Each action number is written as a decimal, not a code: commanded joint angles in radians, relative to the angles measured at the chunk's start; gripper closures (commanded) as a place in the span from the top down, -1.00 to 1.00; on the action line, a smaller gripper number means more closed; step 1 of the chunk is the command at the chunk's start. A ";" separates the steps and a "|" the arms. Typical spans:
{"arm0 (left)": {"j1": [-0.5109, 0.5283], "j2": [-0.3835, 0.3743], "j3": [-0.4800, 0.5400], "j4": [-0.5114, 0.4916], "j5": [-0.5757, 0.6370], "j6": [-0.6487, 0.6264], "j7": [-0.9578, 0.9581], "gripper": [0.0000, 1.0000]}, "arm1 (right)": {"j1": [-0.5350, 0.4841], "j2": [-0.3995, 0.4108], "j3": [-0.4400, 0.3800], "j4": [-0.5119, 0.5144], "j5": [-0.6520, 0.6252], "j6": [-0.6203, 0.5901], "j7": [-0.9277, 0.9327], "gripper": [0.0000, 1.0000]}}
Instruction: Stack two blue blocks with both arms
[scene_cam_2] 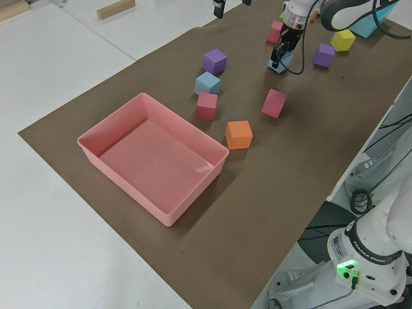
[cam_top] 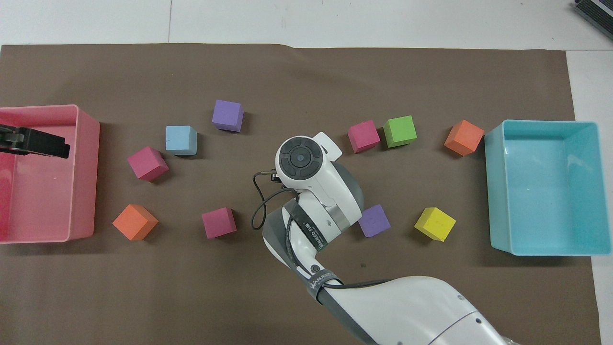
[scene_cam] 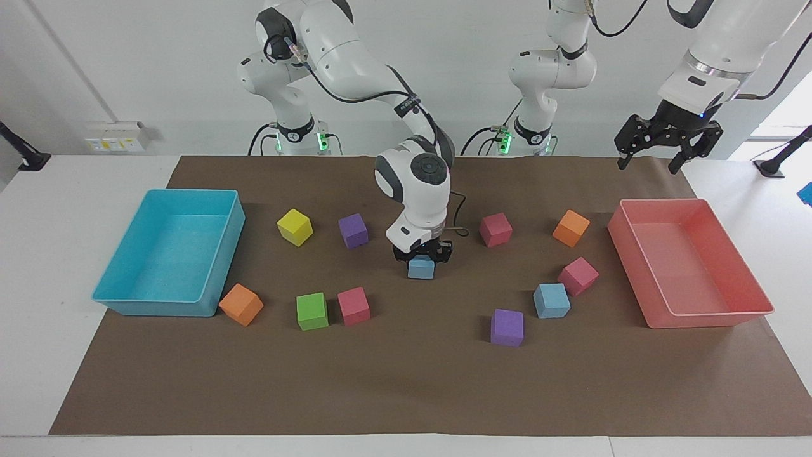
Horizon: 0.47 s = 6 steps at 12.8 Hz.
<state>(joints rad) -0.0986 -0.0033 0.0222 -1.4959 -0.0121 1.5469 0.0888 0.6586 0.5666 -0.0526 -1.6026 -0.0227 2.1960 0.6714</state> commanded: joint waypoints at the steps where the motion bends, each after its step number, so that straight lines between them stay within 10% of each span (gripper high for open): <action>1: -0.004 0.019 0.004 0.019 -0.003 0.009 0.008 1.00 | -0.011 -0.010 0.010 -0.026 -0.046 0.028 -0.016 -1.00; 6: -0.013 0.095 0.004 0.060 -0.002 0.044 0.005 1.00 | -0.011 -0.011 0.011 -0.037 -0.043 0.034 -0.065 -0.77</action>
<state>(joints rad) -0.1004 0.0388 0.0185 -1.4923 -0.0121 1.5841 0.0888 0.6587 0.5666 -0.0522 -1.6157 -0.0430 2.2022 0.6310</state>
